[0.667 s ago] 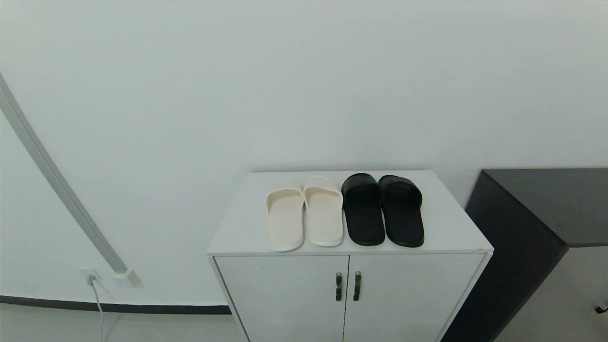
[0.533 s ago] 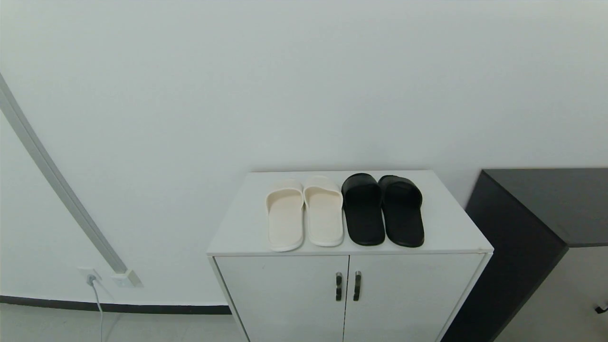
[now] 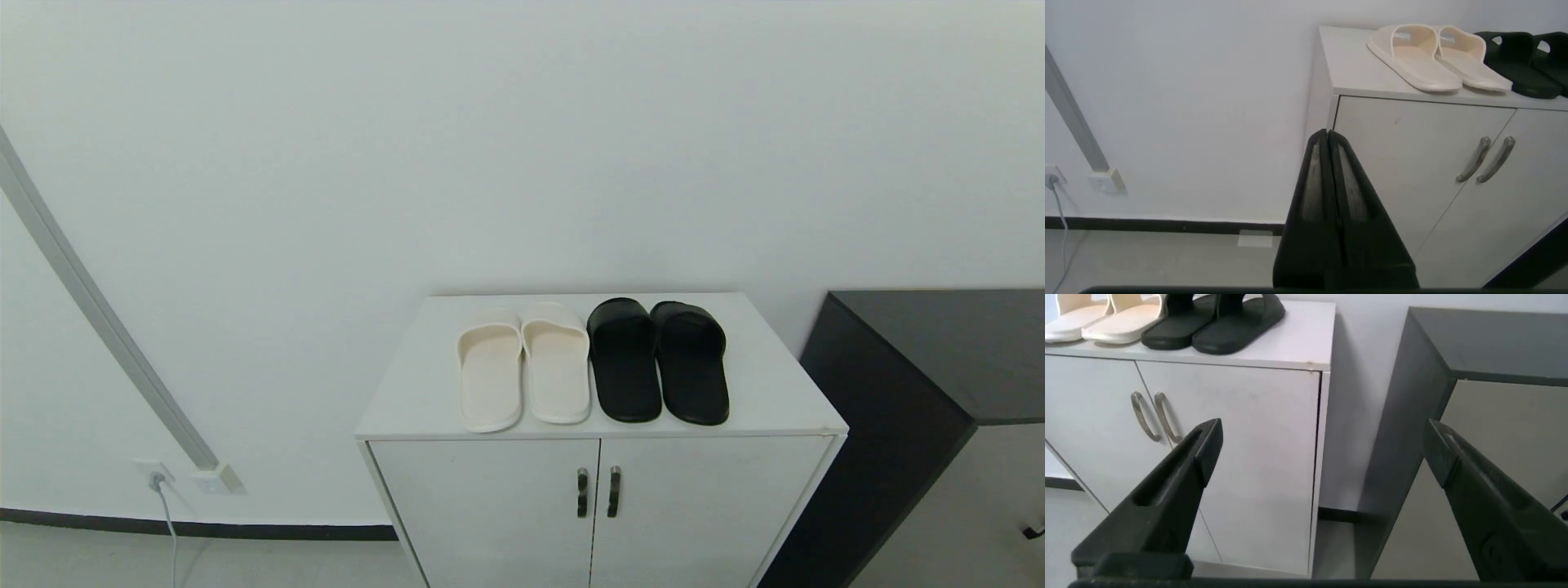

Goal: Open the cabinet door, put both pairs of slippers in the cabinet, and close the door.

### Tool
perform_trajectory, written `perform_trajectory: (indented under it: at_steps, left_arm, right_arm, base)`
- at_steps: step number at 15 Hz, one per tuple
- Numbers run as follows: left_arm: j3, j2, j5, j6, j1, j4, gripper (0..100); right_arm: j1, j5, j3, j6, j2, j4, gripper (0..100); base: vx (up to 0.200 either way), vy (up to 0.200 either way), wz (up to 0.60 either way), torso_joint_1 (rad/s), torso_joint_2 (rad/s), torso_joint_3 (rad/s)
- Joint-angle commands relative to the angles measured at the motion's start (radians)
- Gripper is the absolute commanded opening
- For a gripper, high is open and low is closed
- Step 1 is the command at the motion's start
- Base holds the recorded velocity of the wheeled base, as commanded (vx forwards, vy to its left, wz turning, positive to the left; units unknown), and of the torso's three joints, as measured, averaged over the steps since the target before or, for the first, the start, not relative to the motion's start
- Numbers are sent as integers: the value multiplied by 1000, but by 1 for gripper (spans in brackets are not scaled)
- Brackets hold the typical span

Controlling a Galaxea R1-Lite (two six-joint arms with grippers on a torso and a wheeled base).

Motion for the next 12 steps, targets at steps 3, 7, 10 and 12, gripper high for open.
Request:
perform_trajectory:
  at_steps: [3, 7, 10, 12]
  left_arm:
    - [0, 1, 1, -2, 1, 0, 0]
    - [0, 1, -2, 0, 1, 0, 0]
    - [0, 1, 0, -2, 1, 0, 0]
    - [0, 1, 0, -2, 1, 0, 0]
  right_arm:
    - [0, 4, 0, 5, 0, -4, 100]
    - [9, 5, -268, 134, 183, 3, 100]
    - [40, 74, -293, 134, 506, -40, 100]
    - [88, 77, -264, 119, 698, -198, 100]
  base:
    - [0, 0, 0, 0, 0, 0]
    - [0, 0, 0, 0, 0, 0]
    - [0, 0, 0, 0, 0, 0]
    - [0, 0, 0, 0, 0, 0]
